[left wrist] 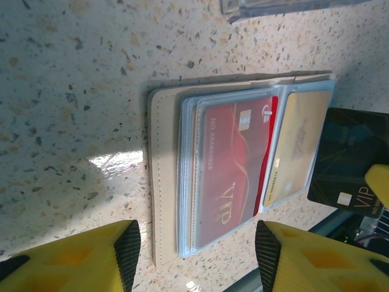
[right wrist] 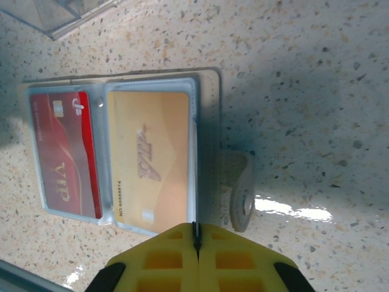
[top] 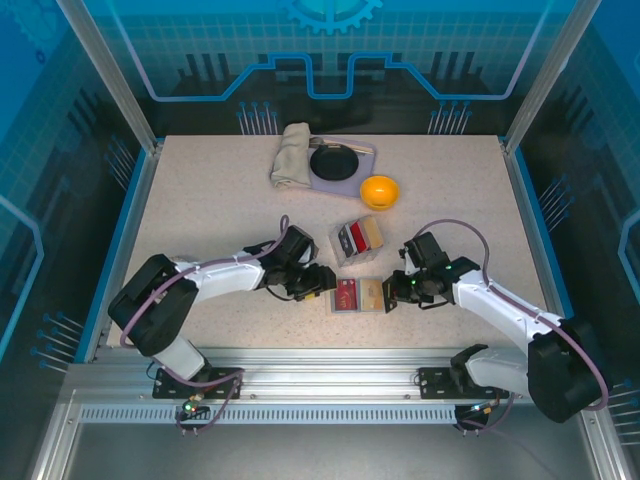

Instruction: Put the credit cards into the card holder

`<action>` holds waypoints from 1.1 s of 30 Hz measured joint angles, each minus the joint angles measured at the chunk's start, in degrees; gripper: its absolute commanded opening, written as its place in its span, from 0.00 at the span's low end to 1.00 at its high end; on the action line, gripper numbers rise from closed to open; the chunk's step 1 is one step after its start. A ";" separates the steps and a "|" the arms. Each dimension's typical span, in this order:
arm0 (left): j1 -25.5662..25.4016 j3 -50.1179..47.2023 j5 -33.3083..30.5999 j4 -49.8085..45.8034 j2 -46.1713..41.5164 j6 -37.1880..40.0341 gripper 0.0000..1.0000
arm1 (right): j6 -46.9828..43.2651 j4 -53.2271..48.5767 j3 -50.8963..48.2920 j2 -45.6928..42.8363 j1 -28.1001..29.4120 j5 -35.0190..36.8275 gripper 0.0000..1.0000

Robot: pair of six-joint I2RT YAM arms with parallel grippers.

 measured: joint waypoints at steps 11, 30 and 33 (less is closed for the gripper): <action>-0.13 0.07 -0.02 0.22 4.07 -0.02 0.49 | 1.33 3.37 -1.03 1.16 0.02 0.26 0.03; -0.07 1.99 0.66 -0.70 6.95 -0.17 0.29 | 5.35 8.46 -1.68 1.38 -1.27 -4.74 0.03; -0.07 1.99 0.63 -0.72 6.99 -0.17 0.28 | 5.35 8.28 -1.75 -0.85 -1.53 -4.76 0.03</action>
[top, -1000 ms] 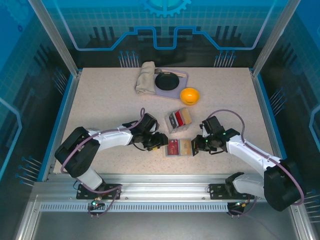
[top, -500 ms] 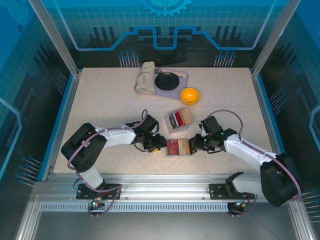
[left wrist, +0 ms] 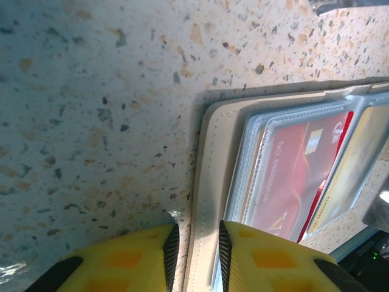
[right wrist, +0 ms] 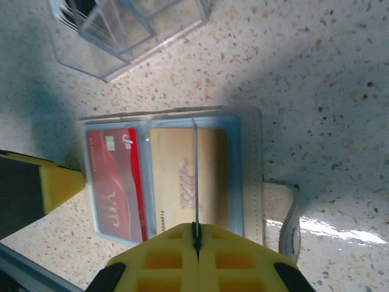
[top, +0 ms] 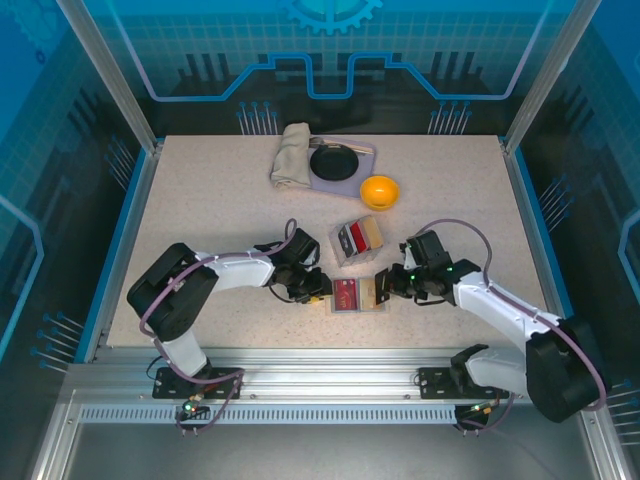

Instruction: Put the credit cards into the card holder

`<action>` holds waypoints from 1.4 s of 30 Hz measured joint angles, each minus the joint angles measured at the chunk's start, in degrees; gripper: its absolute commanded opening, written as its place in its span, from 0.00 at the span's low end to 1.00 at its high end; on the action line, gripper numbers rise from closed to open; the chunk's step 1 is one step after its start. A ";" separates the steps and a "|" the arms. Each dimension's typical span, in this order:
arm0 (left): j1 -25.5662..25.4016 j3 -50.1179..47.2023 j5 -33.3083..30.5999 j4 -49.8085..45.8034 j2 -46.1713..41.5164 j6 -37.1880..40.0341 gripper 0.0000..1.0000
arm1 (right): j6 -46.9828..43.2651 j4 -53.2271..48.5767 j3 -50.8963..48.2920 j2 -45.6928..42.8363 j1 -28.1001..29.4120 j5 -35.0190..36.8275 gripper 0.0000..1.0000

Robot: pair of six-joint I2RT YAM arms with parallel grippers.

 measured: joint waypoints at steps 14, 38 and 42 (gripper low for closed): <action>0.00 0.09 0.00 -0.07 0.11 0.00 0.28 | -1.07 -2.58 -0.55 -1.51 -0.07 3.34 0.03; 0.00 0.42 0.02 -0.50 0.39 0.00 0.27 | -0.35 1.73 -2.38 0.87 0.15 3.06 0.04; 0.00 0.44 0.04 -0.50 0.39 0.00 0.26 | -0.20 1.07 -2.32 0.00 0.15 3.21 0.05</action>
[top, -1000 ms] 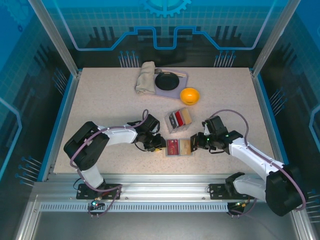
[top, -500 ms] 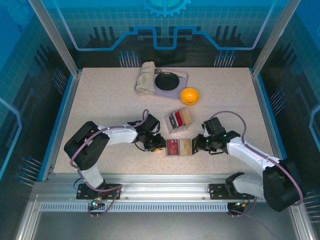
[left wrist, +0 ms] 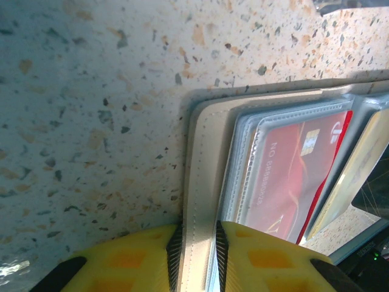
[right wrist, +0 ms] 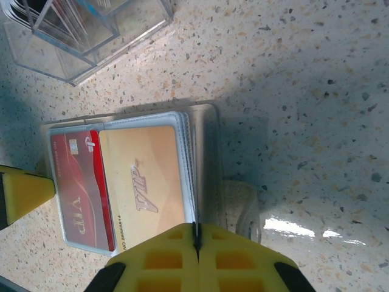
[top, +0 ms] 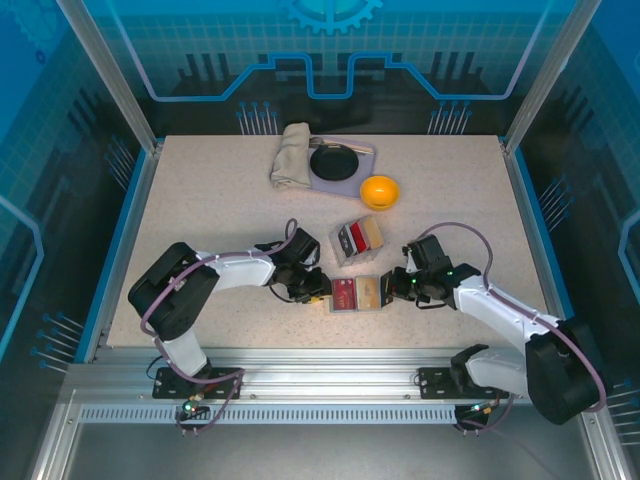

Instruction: Put the credit cards into the card holder

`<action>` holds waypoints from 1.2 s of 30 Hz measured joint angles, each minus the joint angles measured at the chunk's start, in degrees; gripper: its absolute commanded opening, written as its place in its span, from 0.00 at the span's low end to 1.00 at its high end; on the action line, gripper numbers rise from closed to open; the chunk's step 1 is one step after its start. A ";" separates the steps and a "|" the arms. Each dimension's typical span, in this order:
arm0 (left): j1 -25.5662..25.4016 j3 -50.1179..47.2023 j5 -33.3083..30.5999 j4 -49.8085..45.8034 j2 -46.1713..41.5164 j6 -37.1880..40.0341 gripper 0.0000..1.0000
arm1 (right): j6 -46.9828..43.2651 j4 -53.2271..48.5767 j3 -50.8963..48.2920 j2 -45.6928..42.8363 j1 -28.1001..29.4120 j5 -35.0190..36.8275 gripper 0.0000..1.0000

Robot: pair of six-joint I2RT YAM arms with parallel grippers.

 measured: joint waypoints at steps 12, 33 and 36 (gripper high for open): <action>0.00 0.59 0.17 -0.63 0.39 0.00 0.25 | -0.24 -4.07 1.92 -1.75 0.26 2.89 0.07; 0.04 0.74 0.37 -0.74 0.59 0.02 0.25 | 0.07 0.22 2.29 4.24 3.96 4.33 0.05; 0.04 0.74 0.37 -0.76 0.63 0.02 0.25 | 0.72 1.18 2.29 4.24 4.02 3.78 0.05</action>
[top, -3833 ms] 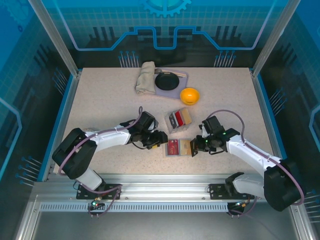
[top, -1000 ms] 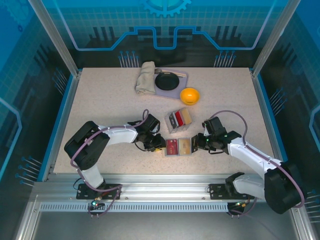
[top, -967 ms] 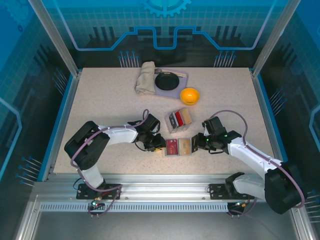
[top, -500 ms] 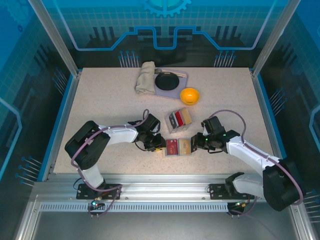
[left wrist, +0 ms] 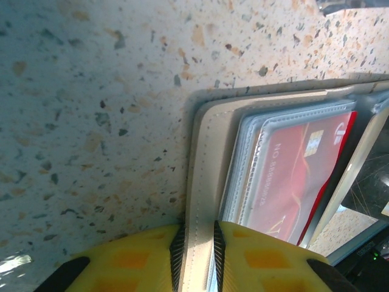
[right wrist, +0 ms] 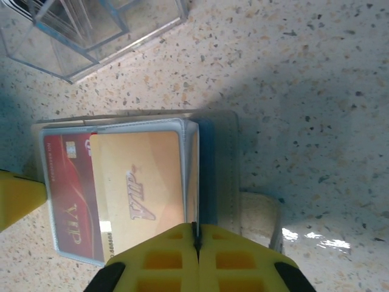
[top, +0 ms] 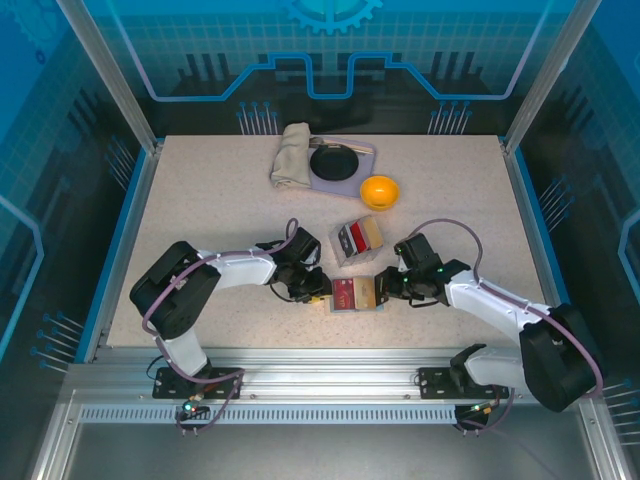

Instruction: Put the credit cards into the card holder

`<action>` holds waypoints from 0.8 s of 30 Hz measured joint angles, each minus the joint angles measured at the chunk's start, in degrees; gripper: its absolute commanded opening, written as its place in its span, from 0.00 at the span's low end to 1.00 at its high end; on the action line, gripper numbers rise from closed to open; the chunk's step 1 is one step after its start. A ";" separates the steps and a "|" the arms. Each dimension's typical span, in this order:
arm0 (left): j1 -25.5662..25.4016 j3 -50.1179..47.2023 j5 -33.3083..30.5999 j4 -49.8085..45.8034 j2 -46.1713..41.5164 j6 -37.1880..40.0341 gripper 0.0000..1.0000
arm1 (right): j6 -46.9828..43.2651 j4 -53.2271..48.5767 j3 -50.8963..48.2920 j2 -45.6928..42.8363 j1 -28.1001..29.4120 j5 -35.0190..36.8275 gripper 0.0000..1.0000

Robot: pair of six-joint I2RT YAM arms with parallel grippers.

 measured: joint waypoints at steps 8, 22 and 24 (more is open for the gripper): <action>0.00 0.11 0.00 -0.04 0.02 0.00 0.25 | 3.80 5.95 -2.47 -0.17 -0.90 -4.44 0.05; 0.00 0.35 0.15 -0.09 0.28 0.00 0.25 | 1.55 -0.04 -2.27 -6.78 -2.34 -2.12 0.06; 0.00 0.44 0.24 -0.11 0.31 0.00 0.25 | 0.92 -1.09 -2.27 -6.73 -2.34 -1.53 0.06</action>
